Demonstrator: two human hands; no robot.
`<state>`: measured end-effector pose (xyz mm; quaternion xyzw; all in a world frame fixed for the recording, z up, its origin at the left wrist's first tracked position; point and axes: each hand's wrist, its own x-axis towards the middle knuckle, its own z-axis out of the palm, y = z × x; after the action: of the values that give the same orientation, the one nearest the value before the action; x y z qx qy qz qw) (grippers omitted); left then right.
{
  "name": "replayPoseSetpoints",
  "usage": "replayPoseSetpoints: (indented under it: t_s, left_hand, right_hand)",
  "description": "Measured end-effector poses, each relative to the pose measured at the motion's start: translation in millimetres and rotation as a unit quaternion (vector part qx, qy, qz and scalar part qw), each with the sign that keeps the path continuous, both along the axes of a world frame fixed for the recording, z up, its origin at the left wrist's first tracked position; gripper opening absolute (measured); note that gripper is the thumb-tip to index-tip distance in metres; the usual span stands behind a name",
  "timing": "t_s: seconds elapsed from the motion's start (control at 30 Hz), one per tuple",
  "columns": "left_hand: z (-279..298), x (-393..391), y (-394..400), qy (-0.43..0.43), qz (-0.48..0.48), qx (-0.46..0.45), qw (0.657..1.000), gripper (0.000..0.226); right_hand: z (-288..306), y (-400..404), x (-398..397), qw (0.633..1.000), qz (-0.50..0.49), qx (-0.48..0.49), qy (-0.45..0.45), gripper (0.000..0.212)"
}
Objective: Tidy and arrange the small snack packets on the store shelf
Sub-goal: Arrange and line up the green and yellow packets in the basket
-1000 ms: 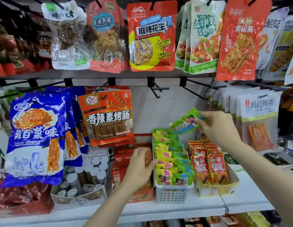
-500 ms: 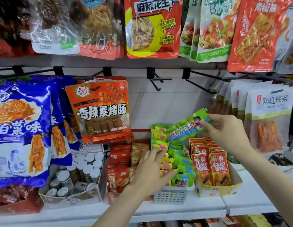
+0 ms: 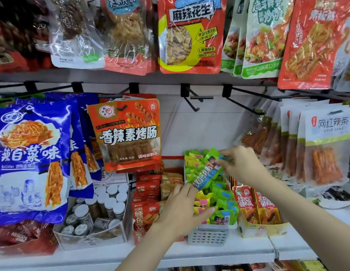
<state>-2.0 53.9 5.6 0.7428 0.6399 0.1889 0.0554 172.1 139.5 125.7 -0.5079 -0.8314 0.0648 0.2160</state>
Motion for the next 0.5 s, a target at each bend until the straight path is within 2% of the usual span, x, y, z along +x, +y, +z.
replayPoseSetpoints:
  t_s: [0.07, 0.17, 0.27, 0.4, 0.5]
  left_hand:
    - [-2.5, -1.4, -3.7, -0.002, 0.003, 0.002, 1.000, 0.086]
    - [-3.5, -3.3, -5.8, -0.017, 0.000, 0.000, 1.000, 0.085]
    - [-3.4, -3.6, -4.2, -0.030, -0.003, 0.001, 1.000, 0.084]
    - [-6.7, -3.6, -2.8, -0.040, -0.001, 0.008, 0.999, 0.082]
    - [-9.1, -3.5, -1.8, -0.044, -0.001, 0.010, 0.999, 0.085]
  right_hand:
    - [-2.5, 4.5, -7.2, 0.999, 0.015, -0.024, -0.014, 0.027]
    - [-11.3, 9.2, -24.8, 0.997, 0.019, -0.053, -0.049, 0.035]
    - [-31.9, 14.1, -42.5, 0.994, 0.020, -0.054, -0.088, 0.018]
    - [-46.8, 13.2, -55.4, 0.987, 0.011, -0.084, -0.135, 0.029]
    - [-39.8, 17.8, -51.1, 0.992, 0.016, -0.084, -0.095, 0.023]
